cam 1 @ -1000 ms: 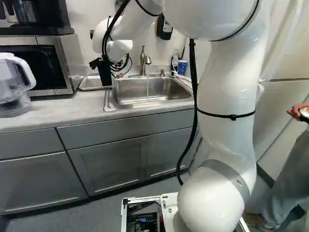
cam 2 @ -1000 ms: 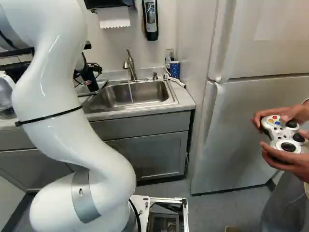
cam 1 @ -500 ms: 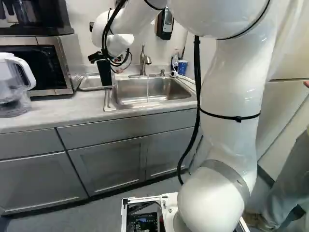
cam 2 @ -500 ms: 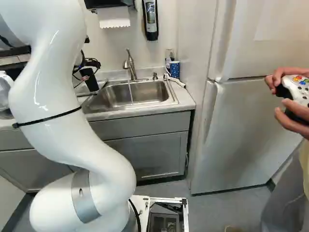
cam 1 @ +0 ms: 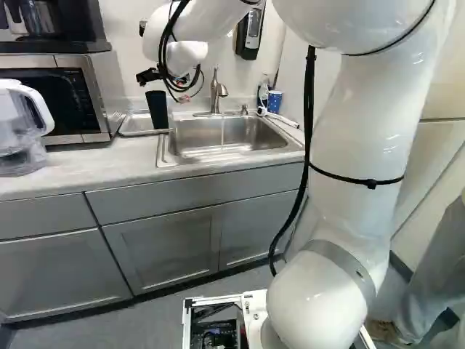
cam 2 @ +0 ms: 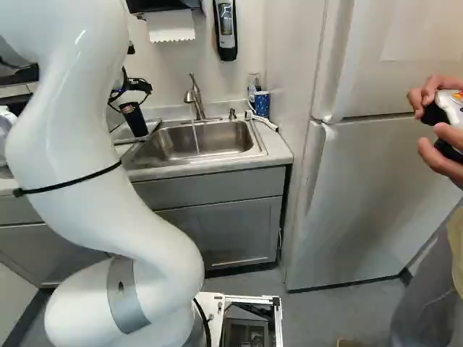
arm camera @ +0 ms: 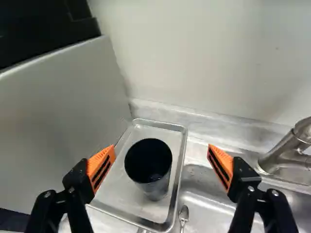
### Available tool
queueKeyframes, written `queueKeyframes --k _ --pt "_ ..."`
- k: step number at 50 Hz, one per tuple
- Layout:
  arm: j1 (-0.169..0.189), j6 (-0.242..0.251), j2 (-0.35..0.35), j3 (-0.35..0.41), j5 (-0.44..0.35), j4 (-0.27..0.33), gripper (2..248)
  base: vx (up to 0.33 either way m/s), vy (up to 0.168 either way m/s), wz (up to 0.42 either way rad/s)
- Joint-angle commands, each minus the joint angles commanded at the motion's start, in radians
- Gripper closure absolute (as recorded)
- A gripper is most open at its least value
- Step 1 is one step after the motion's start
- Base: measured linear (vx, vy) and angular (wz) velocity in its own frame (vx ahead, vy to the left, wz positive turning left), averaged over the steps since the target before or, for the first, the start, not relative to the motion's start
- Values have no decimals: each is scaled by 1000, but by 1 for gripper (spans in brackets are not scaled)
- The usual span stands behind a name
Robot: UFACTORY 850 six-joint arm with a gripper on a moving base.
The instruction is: Rinse the cup and place it in the tray
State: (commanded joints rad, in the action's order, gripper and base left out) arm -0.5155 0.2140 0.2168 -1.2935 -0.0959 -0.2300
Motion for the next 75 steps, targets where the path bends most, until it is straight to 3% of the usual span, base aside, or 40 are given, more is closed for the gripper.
queueKeyframes --k 19,50,75 --pt "44 0 -65 31 0 129 3 0 0 0" --pt "122 0 -150 56 0 129 3 0 0 0" --pt "182 0 -88 -9 0 129 3 0 0 0"
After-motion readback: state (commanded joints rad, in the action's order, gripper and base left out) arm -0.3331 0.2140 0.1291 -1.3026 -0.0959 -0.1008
